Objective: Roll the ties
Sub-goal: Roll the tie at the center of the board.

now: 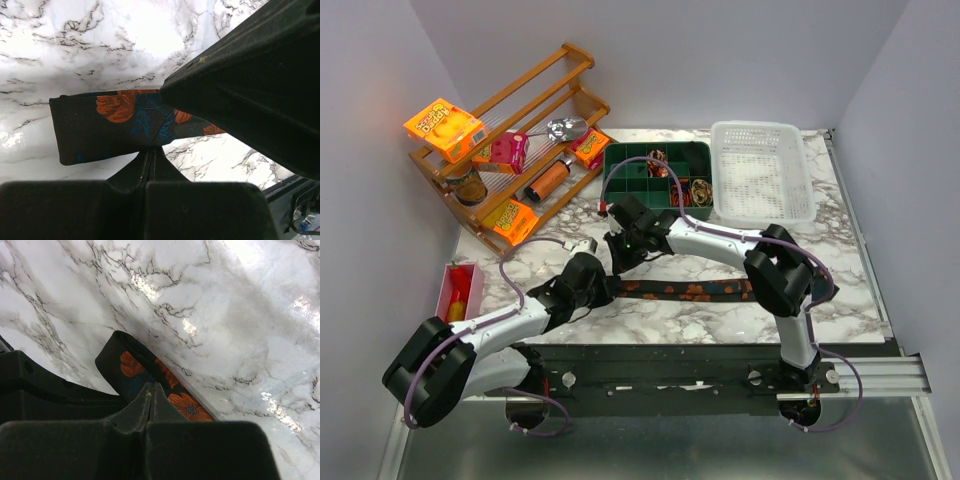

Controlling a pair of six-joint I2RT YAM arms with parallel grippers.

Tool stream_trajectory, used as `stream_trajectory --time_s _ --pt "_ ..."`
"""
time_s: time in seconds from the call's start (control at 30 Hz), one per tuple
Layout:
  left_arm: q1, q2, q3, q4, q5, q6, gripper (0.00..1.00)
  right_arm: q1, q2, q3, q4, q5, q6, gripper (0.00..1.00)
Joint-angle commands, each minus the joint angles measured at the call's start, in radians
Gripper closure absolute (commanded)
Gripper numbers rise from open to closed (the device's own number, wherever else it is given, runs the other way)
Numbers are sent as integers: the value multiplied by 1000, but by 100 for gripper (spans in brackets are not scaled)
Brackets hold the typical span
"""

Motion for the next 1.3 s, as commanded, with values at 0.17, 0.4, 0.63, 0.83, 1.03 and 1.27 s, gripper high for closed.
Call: stream_trajectory --time_s 0.17,0.4,0.63,0.83,1.03,1.27 --pt "-7 15 24 24 -34 -9 100 5 39 -22 -16 -34 -21 98" --pt "-7 4 23 7 -43 -8 100 5 50 -62 5 -34 -16 98" --pt "-6 -31 24 -49 -22 5 100 8 44 -90 23 -19 -10 98" --pt "-7 -201 20 -144 29 12 73 6 54 -98 28 -1 -13 98" --pt "2 -329 76 -318 -78 -6 36 6 56 -117 37 1 -13 98" --pt "51 -200 83 -277 -80 -9 30 6 45 -139 42 7 -19 98"
